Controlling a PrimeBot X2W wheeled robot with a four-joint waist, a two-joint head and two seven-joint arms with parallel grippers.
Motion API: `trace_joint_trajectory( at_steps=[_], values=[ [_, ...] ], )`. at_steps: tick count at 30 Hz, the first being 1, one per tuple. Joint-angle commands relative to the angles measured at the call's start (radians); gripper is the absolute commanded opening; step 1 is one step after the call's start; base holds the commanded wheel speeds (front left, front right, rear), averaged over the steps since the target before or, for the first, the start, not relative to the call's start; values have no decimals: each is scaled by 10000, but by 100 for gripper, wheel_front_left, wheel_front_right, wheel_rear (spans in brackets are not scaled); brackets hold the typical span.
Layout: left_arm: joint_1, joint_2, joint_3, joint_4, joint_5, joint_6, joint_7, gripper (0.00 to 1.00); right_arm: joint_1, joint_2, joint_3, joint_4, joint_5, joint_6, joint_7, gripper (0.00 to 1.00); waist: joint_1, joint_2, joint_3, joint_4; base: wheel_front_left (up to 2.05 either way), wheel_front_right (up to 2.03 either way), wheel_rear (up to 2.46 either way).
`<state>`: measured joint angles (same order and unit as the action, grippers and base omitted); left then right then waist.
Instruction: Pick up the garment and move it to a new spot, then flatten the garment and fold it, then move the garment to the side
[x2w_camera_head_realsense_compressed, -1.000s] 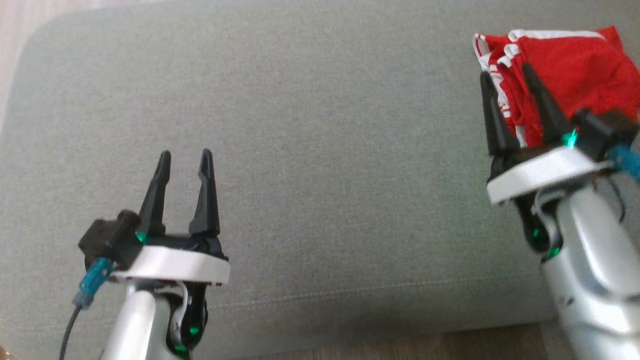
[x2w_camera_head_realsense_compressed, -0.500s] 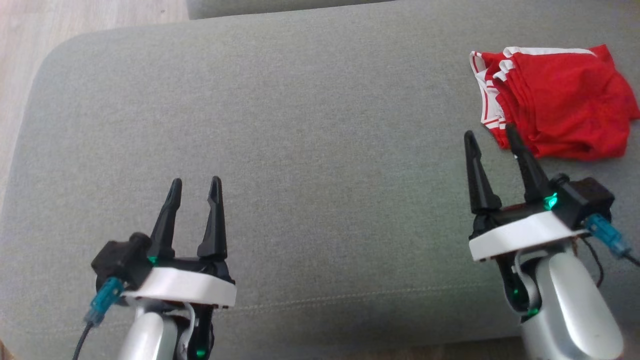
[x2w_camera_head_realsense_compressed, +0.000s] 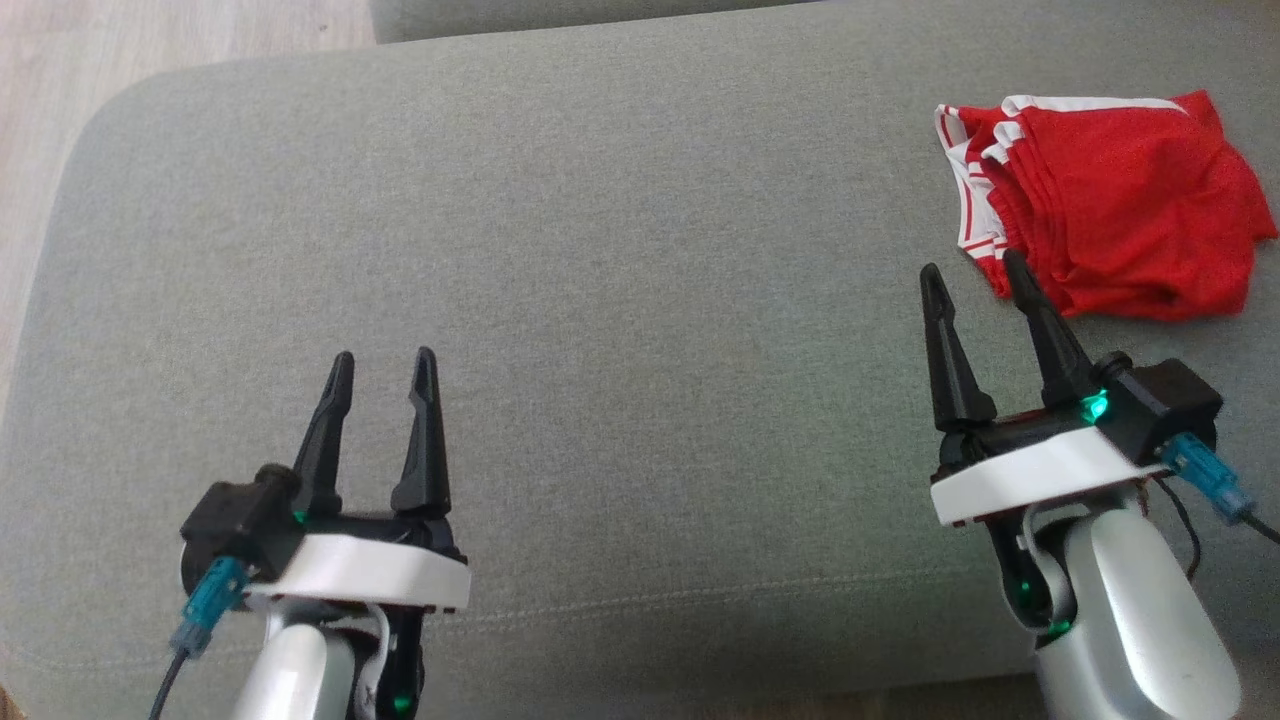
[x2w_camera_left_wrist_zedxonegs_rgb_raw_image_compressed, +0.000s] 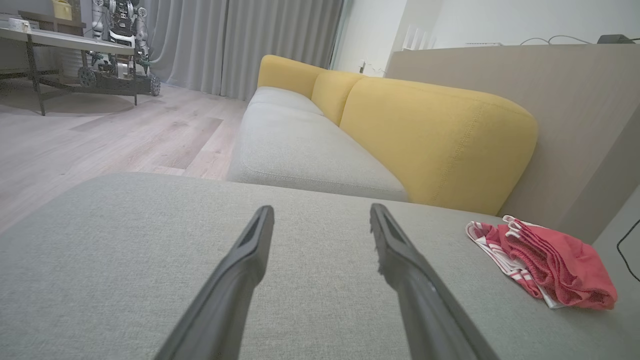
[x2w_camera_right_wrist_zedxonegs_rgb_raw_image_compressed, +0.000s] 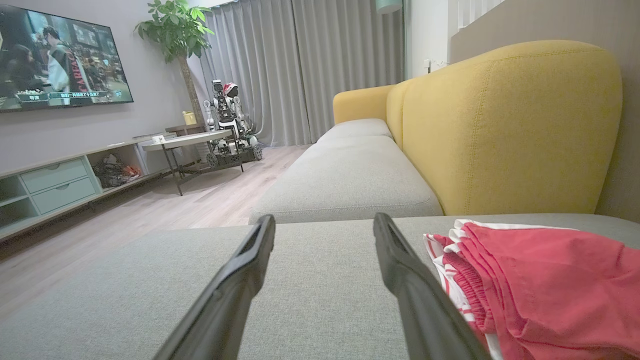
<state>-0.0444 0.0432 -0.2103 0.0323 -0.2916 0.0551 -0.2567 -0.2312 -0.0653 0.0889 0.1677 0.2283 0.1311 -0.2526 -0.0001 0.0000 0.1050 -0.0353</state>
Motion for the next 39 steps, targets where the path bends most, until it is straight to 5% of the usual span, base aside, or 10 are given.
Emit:
trace_joint_trajectory(
  at_steps=[1,21,39],
  values=[
    [-280,70,374,-404,63,109,-51,100,-69,137,168,-384,-101,-4,-91,100,1,0,-4,-4,0,0,0],
    [-304,70,565,-614,135,-26,-51,100,-141,149,165,-396,10,-4,-91,100,1,0,124,-8,0,0,0],
    [-128,70,788,-734,-587,-715,-51,100,-103,150,203,-378,30,-4,-91,100,1,0,53,-43,0,0,0]
  ],
)
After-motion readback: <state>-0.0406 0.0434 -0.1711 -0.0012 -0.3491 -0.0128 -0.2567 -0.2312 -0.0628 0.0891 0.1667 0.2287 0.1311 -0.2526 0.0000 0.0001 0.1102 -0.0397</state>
